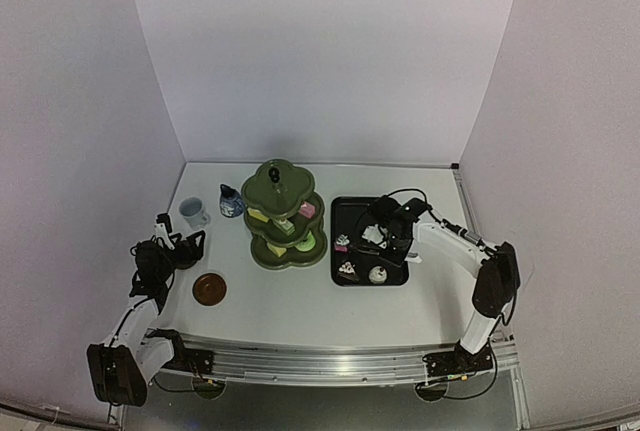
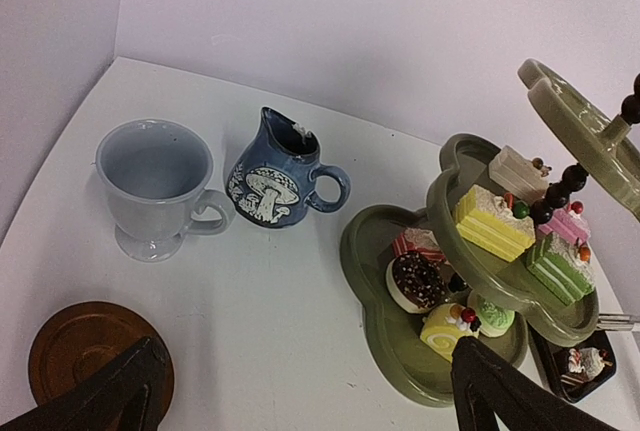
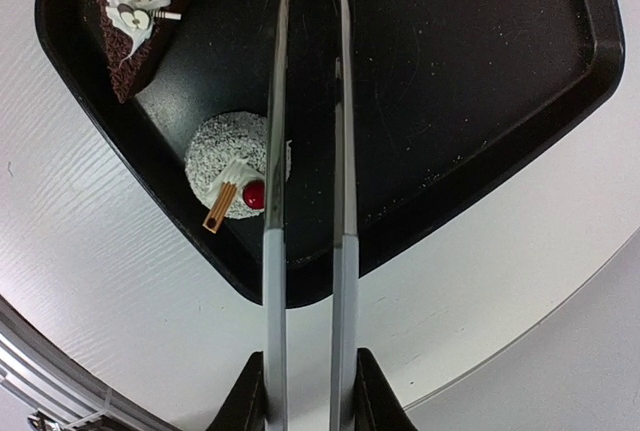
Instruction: Serve the afternoon tea
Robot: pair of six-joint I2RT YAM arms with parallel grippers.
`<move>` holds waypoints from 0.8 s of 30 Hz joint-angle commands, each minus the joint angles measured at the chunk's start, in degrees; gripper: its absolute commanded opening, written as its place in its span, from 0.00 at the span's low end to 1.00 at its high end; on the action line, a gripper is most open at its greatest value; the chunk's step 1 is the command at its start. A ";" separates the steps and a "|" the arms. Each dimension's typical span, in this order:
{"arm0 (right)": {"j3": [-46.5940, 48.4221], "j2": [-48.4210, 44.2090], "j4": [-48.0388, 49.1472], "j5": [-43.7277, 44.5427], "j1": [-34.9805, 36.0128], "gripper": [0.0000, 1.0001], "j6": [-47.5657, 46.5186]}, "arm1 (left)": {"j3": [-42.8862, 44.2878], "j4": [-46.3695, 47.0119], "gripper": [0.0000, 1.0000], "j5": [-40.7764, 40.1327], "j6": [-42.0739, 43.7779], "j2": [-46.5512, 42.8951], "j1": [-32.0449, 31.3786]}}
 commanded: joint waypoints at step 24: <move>32.52 -2.50 2.41 3.88 0.47 0.00 36.42 | 1.63 1.52 1.00 2.16 1.27 0.15 0.28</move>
